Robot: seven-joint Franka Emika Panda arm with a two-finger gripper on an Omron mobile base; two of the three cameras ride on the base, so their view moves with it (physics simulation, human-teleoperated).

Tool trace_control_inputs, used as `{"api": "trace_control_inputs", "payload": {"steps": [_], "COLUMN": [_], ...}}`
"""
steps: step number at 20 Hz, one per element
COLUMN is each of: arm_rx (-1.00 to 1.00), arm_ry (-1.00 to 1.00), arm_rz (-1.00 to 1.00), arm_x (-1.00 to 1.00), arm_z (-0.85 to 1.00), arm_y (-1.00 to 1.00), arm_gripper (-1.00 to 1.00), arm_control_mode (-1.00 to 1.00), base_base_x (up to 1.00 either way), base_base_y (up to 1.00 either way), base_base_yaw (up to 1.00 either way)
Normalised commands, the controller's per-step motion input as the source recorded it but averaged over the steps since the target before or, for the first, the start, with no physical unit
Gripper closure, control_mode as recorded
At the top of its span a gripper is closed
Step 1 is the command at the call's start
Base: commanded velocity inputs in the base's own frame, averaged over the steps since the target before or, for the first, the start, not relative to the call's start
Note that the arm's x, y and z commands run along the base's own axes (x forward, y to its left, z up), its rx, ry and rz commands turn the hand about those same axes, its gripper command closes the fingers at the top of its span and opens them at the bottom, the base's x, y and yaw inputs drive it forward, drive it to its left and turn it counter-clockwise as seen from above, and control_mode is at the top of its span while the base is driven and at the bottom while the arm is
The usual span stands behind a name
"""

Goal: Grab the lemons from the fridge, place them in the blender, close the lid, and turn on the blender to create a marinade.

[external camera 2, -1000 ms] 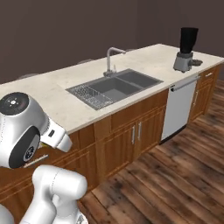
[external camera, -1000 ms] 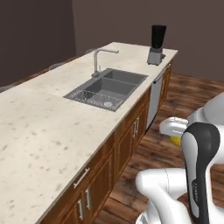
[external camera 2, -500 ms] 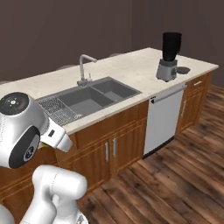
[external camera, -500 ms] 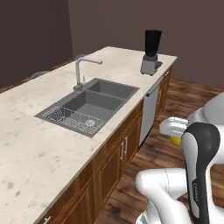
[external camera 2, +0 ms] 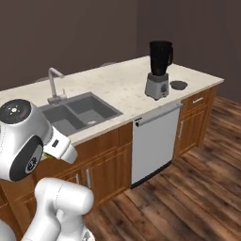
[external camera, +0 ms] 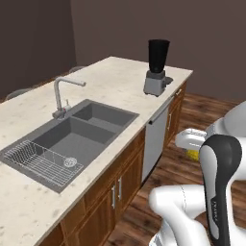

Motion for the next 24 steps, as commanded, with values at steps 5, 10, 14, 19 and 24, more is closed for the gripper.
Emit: {"api": "trace_control_inputs", "payload": {"steps": [5,10,14,19,24], "arm_rx": [0.0,0.0,0.0,0.0,0.0], "arm_ry": [0.0,0.0,0.0,0.0,0.0], "arm_rz": [0.0,0.0,0.0,0.0,0.0], "arm_x": [0.0,0.0,0.0,0.0,0.0], "arm_z": [0.0,0.0,0.0,0.0,0.0], "arm_y": [0.0,0.0,0.0,0.0,0.0], "arm_gripper": [1.0,1.0,1.0,1.0,1.0], "arm_control_mode": [1.0,1.0,1.0,1.0,1.0], "base_base_x": [1.0,1.0,1.0,1.0,1.0], "base_base_y": [-1.0,-1.0,-1.0,-0.86,-0.58], "base_base_yaw": [0.12,0.18,0.23,0.3,0.41]}}
